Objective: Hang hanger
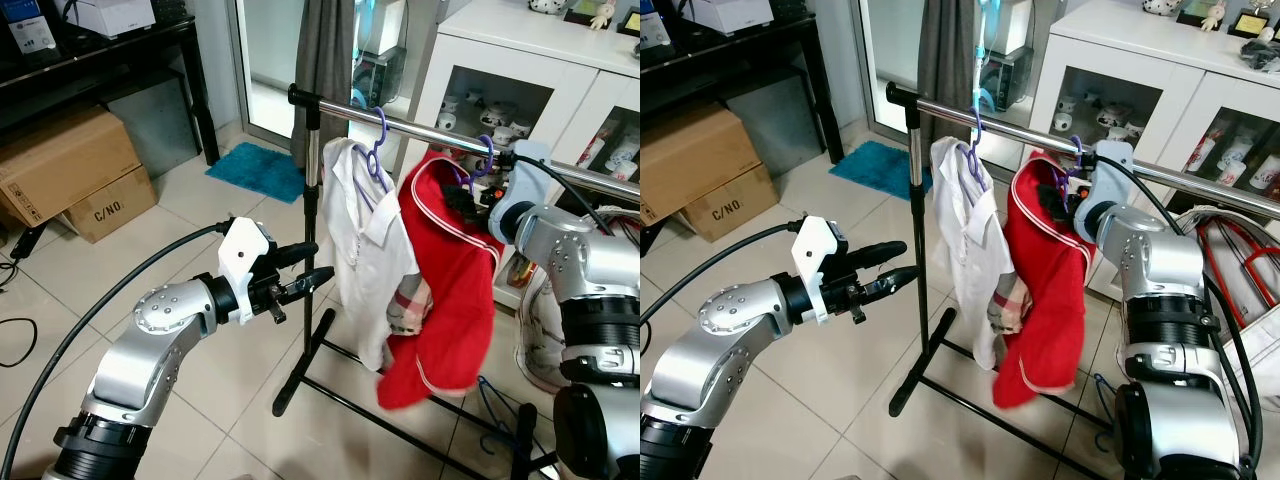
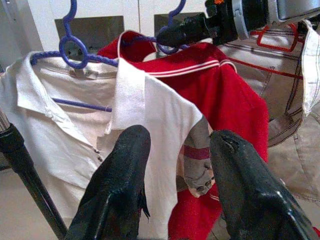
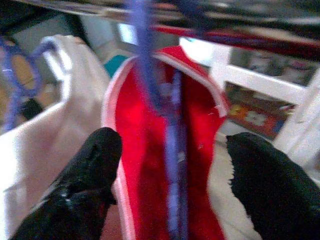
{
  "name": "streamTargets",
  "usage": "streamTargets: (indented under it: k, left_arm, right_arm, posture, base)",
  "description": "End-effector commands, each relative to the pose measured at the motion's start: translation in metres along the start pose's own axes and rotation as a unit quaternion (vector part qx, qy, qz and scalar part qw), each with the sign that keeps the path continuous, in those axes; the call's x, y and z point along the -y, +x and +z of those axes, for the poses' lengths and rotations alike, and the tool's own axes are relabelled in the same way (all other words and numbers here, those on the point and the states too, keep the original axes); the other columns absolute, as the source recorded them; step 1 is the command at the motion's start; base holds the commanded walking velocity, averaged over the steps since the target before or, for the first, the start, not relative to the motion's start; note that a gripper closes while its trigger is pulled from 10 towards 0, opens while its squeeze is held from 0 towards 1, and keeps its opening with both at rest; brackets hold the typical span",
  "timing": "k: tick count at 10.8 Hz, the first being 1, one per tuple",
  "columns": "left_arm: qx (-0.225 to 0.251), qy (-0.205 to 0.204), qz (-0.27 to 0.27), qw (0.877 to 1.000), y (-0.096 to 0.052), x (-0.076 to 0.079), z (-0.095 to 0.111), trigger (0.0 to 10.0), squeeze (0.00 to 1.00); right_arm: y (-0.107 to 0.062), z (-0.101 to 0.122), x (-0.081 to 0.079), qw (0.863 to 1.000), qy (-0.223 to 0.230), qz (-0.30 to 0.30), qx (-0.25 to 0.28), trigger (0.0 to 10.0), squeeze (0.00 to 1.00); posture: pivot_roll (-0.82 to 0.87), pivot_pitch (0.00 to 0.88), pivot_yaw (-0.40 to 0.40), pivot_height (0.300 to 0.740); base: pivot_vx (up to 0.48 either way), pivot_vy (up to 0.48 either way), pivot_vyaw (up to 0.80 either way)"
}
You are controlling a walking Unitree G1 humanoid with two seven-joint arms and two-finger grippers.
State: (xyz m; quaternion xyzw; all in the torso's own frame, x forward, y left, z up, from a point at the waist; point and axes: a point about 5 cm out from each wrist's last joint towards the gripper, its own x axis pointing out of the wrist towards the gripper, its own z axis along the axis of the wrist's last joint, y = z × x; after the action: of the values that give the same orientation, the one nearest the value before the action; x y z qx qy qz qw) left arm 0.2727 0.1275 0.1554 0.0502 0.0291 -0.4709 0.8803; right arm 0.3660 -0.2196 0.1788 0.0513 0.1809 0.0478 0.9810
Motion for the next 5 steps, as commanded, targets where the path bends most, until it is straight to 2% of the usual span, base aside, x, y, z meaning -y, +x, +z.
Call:
streamTargets:
  k: [1, 3, 5]
  left_arm:
    - [-0.002, 0.007, -0.001, 1.0, 0.0013, 0.0005, 0.0004, 10.0, 0.0]
    - [-0.002, 0.008, 0.0, 1.0, 0.0016, 0.0003, 0.0005, 10.0, 0.0]
    - [-0.002, 0.009, 0.0, 1.0, 0.0019, 0.0003, 0.0005, 10.0, 0.0]
  right_arm:
    - [0.0002, 0.0105, 0.0007, 1.0, 0.002, -0.008, 0.02, 0.0, 0.0]
    - [0.0037, 0.0154, -0.0024, 0.999, -0.003, -0.011, 0.041, 0.0, 0.0]
    - [0.0059, 0.0154, -0.0064, 0.999, -0.012, -0.004, 0.041, 0.0, 0.0]
  posture:
    - [-0.16, 0.0, -0.027, 0.74]
    - [-0.16, 0.0, -0.029, 0.74]
    - [-0.16, 0.0, -0.03, 0.74]
  base:
    - [0.0, 0.0, 0.0]
    - [0.0, 0.0, 0.0]
    - [0.0, 0.0, 0.0]
